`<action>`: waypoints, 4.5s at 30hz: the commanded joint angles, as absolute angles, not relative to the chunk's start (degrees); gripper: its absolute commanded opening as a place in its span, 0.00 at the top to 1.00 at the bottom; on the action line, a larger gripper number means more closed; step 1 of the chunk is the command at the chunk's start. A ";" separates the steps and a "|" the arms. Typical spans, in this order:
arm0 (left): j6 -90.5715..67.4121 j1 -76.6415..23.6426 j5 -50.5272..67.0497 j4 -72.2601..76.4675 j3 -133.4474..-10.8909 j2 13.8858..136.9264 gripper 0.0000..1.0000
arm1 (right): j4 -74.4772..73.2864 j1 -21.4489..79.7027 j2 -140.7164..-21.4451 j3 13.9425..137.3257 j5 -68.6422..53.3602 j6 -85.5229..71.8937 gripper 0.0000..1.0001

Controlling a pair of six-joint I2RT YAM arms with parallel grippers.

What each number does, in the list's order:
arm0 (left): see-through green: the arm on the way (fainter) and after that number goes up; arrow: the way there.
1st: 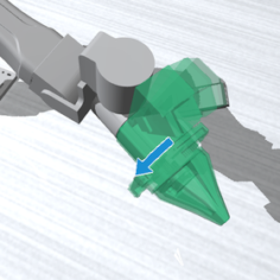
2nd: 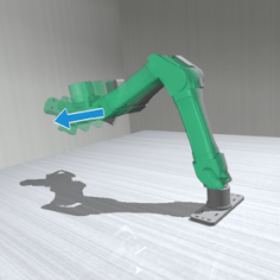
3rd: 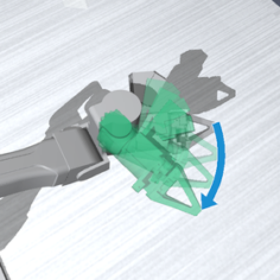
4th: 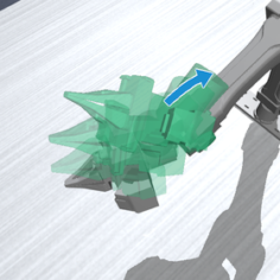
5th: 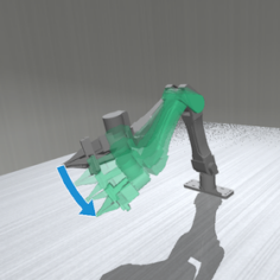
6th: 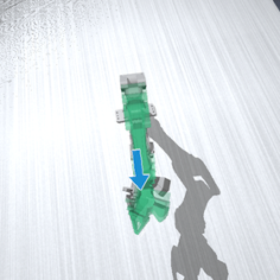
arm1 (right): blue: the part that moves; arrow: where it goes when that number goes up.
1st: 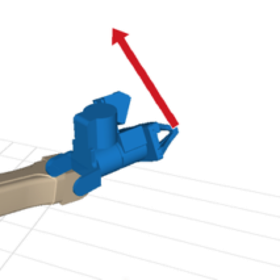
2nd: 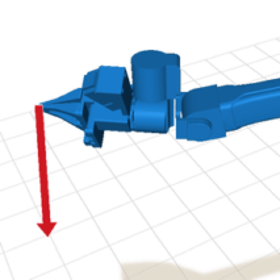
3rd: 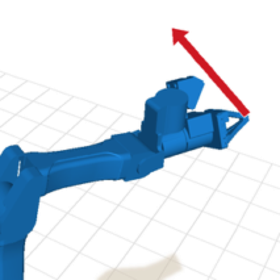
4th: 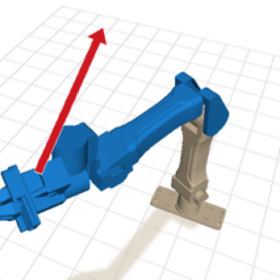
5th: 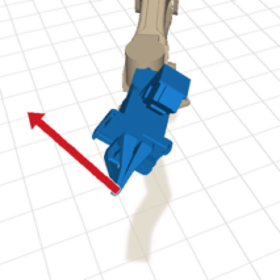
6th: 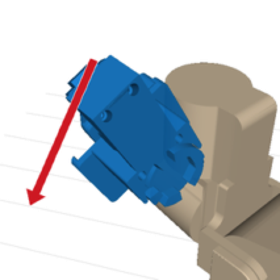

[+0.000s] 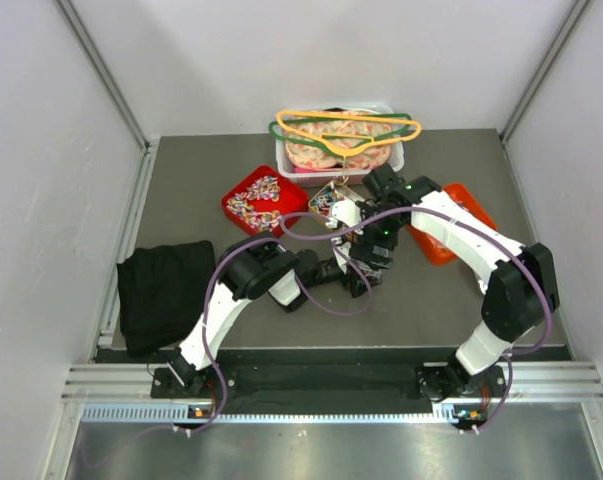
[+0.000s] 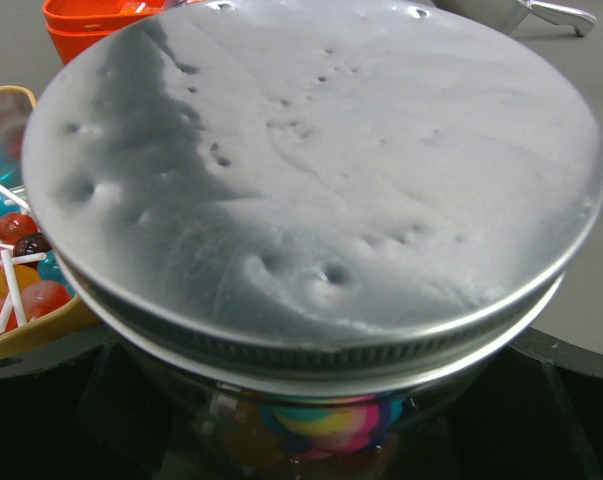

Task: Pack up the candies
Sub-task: Screw the bottle lid onto the packing bottle.

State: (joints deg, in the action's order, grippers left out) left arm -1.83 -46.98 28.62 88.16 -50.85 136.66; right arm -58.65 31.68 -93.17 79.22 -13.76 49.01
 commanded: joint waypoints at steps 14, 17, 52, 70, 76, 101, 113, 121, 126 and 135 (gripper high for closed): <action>-6.33 -47.11 28.83 96.77 -49.57 140.10 0.02 | -51.33 26.63 -87.63 77.44 -10.72 46.85 0.01; -6.24 -47.11 29.00 96.77 -49.57 140.10 0.02 | -48.88 26.46 -87.80 75.60 -9.67 46.93 0.01; -6.24 -47.11 29.18 96.77 -49.66 140.10 0.02 | -55.19 33.31 -91.05 77.61 -14.59 47.37 0.01; -6.24 -47.20 29.18 96.59 -49.57 140.01 0.02 | -49.22 33.49 -92.90 75.41 -11.07 46.67 0.01; -6.15 -47.11 29.09 96.50 -49.57 139.83 0.02 | -48.43 33.40 -93.25 75.32 -10.81 44.74 0.21; -5.98 -47.20 28.92 96.68 -49.57 140.10 0.02 | -43.51 33.49 -90.53 71.63 -7.55 10.38 0.35; -5.80 -47.20 29.09 96.68 -49.48 140.01 0.02 | -45.88 34.72 -89.03 73.91 -7.74 22.14 0.08; -5.71 -47.20 29.18 96.77 -49.57 140.01 0.02 | -48.87 34.72 -90.17 74.62 -11.51 34.62 0.01; -5.71 -47.20 29.18 96.86 -49.48 140.10 0.02 | -46.50 34.63 -93.51 74.97 -12.57 35.25 0.01; -5.89 -47.20 29.27 96.94 -49.48 139.92 0.02 | -44.56 34.19 -91.33 73.65 -12.92 33.66 0.08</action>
